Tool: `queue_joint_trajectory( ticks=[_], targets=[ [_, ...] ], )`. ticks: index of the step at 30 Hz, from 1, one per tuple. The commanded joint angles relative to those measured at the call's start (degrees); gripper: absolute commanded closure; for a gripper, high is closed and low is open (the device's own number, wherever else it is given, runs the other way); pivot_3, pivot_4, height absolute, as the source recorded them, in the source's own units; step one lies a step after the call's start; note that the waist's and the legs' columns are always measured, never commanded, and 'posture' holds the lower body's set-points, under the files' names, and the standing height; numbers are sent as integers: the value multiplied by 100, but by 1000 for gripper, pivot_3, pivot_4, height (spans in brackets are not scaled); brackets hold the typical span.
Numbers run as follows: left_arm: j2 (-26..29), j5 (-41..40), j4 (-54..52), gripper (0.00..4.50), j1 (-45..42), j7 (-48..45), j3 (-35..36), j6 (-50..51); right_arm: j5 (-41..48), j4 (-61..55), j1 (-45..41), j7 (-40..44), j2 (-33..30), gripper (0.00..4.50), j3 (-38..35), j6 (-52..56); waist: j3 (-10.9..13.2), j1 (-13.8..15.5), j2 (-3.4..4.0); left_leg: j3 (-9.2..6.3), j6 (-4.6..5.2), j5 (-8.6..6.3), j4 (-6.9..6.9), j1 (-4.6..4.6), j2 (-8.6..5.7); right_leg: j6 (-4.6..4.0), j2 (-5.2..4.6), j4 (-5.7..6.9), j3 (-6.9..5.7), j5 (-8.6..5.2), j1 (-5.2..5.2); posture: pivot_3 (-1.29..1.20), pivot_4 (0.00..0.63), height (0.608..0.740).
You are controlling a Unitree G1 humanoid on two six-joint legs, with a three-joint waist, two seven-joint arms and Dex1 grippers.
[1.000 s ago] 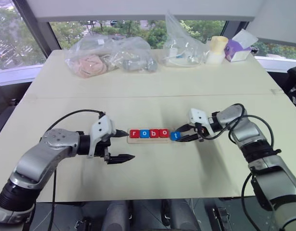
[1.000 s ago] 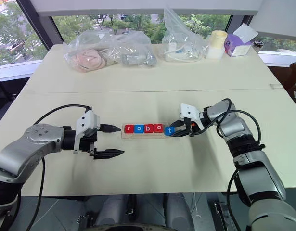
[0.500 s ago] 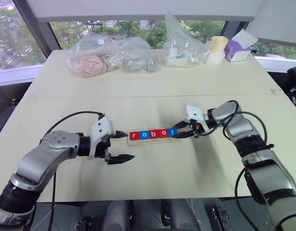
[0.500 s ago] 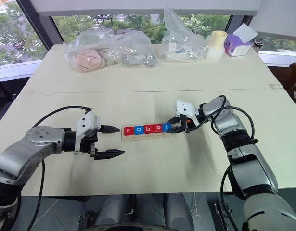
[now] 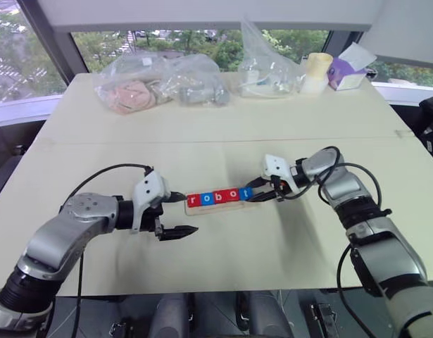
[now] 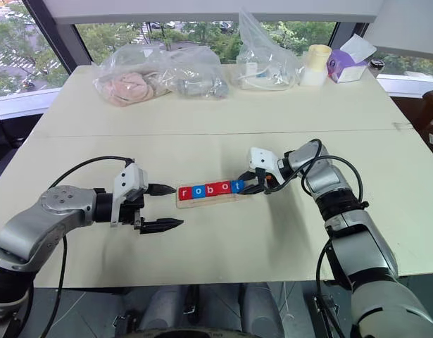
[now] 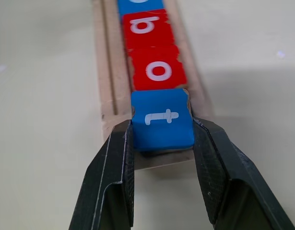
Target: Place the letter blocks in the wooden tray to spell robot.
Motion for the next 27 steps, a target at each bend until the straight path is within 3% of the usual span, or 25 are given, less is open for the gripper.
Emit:
queue_joint_trajectory(
  ticks=[1,4,5,13,21,23,27],
  targets=[
    [-19,-109,-189,0,23,28,168,-18,85,-64,-105,53,33,1872,-80,34,0,1,0,0,0,0,0,0,0,0,0,0,0,0,0,0,150,739],
    [-15,-120,-198,0,42,47,174,-18,183,-233,-51,51,25,253,-154,77,0,2,0,0,0,0,0,0,0,0,0,0,0,0,0,0,150,739],
    [-6,-118,-183,0,42,45,175,-28,259,-327,-49,71,10,71,-211,144,0,3,0,1,0,0,0,0,0,0,0,0,0,0,0,0,150,739],
    [15,-202,-90,0,-12,70,378,-6,700,-1061,-44,-464,-235,71,-897,765,0,18,0,0,0,0,0,0,1,0,-1,0,0,0,0,0,150,739],
    [-13,-526,198,0,37,305,1076,284,679,-2223,1293,-1753,-617,71,-1513,1383,-1,4,-2,0,-1,0,0,-1,0,1,-4,-3,-1,-2,1,0,150,739],
    [-48,-582,282,0,143,457,1325,312,907,-2712,1729,-2078,-625,71,-1790,1865,-1,5,-2,0,-1,0,0,0,2,1,-2,1,-1,-1,-2,0,150,739],
    [-76,-895,-99,0,774,553,1898,397,2183,-4736,3056,-2409,-664,71,-2730,3687,-1,23,0,-8,-1,-1,-3,-3,7,2,0,2,-1,-2,-5,0,150,739]
  ],
)
